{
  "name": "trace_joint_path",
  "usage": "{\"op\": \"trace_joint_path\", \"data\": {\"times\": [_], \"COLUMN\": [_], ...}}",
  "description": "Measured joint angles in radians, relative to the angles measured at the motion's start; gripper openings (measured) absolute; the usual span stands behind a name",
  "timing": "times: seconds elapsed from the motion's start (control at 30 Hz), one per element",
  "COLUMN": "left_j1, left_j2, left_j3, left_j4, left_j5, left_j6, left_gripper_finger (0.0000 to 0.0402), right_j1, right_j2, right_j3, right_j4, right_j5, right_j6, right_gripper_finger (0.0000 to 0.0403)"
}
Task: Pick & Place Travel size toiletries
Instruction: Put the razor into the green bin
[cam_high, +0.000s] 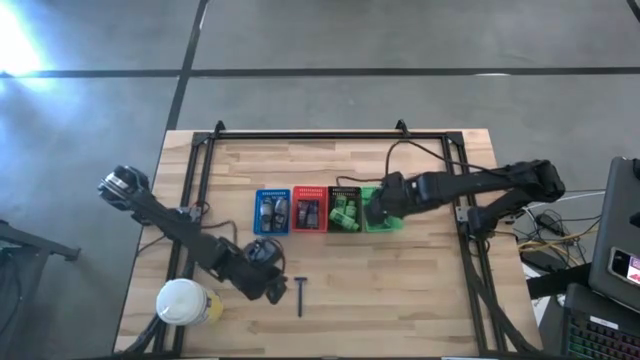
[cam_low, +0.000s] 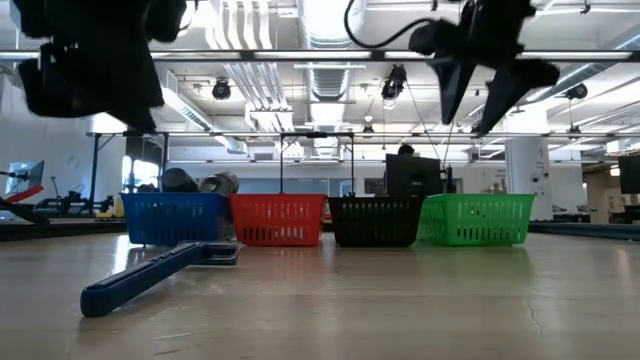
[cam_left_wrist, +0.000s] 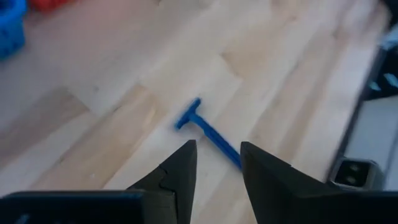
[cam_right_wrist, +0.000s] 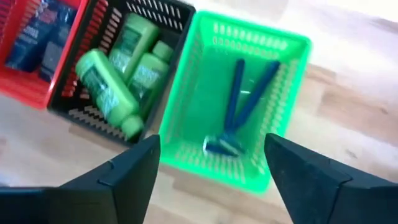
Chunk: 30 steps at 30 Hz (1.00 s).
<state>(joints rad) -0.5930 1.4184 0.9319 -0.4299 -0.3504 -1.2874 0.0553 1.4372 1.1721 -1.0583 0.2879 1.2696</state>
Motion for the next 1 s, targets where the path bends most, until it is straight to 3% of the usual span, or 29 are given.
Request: {"op": "trace_joint_path", "data": {"times": [0.27, 0.37, 0.5, 0.83, 1.0], "left_j1": [-0.004, -0.005, -0.006, -0.002, 0.011], "left_j2": [0.212, 0.288, 0.373, 0.501, 0.553], "left_j3": [0.152, 0.227, 0.316, 0.425, 0.438], "left_j4": [-0.009, -0.062, -0.169, -0.188, -0.201], "left_j5": [-0.031, -0.012, 0.006, 0.027, 0.038], "left_j6": [-0.101, -0.141, -0.232, -0.491, -0.522], "left_gripper_finger": [0.0058, 0.0051, 0.0076, 0.0195, 0.0211], "right_j1": [0.158, 0.218, 0.271, 0.307, 0.324], "right_j2": [0.0, 0.0, 0.0, -0.003, -0.003], "right_j3": [0.056, 0.05, 0.048, 0.044, 0.044], "right_j4": [-0.187, -0.231, -0.275, -0.326, -0.322], "right_j5": [0.029, 0.029, 0.027, 0.028, 0.047], "right_j6": [0.26, 0.331, 0.349, 0.214, 0.162], "right_gripper_finger": [0.0312, 0.0321, 0.0331, 0.0336, 0.0325]}}
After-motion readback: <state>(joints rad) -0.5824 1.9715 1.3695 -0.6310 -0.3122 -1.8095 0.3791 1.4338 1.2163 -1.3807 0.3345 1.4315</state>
